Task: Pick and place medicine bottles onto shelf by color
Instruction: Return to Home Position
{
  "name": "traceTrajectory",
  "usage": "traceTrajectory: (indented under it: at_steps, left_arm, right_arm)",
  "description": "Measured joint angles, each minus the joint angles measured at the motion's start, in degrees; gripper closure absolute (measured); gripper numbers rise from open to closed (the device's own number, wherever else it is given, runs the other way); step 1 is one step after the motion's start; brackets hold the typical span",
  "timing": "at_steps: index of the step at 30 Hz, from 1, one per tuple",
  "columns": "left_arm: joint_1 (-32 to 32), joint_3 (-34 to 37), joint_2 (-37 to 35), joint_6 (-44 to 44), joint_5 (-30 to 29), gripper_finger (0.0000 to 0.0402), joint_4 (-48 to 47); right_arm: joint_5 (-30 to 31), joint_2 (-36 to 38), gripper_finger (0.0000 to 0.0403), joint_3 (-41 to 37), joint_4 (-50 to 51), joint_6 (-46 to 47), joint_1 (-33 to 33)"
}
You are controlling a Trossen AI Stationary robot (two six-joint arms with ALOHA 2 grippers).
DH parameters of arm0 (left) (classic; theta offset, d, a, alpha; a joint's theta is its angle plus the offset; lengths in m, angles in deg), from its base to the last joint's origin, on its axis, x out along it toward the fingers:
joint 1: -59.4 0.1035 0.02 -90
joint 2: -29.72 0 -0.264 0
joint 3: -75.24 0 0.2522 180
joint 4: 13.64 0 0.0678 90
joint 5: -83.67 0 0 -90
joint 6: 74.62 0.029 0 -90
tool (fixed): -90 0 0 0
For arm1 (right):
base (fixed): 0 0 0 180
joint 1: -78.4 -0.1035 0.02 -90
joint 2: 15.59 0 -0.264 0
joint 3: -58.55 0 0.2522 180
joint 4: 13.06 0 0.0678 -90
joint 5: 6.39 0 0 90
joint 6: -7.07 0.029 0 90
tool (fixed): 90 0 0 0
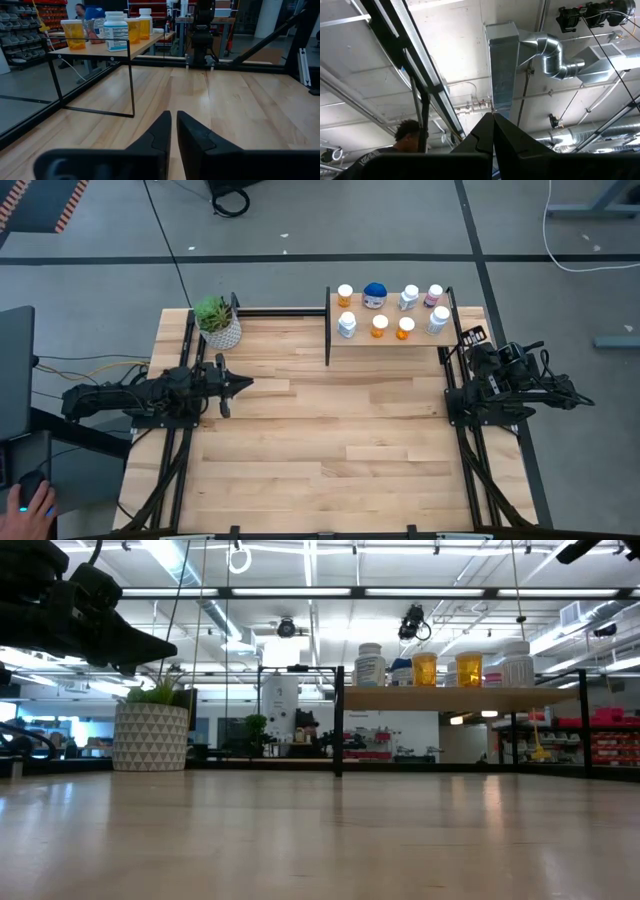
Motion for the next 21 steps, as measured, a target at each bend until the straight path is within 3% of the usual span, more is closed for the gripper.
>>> traceTrajectory:
  at_steps: [21]
  left_arm:
    - [0.0, 0.0, 0.0, 0.0, 0.0, 0.037, 0.0]
  right_arm:
    - [0.0, 0.0, 0.039, 0.0, 0.0, 0.0, 0.0]
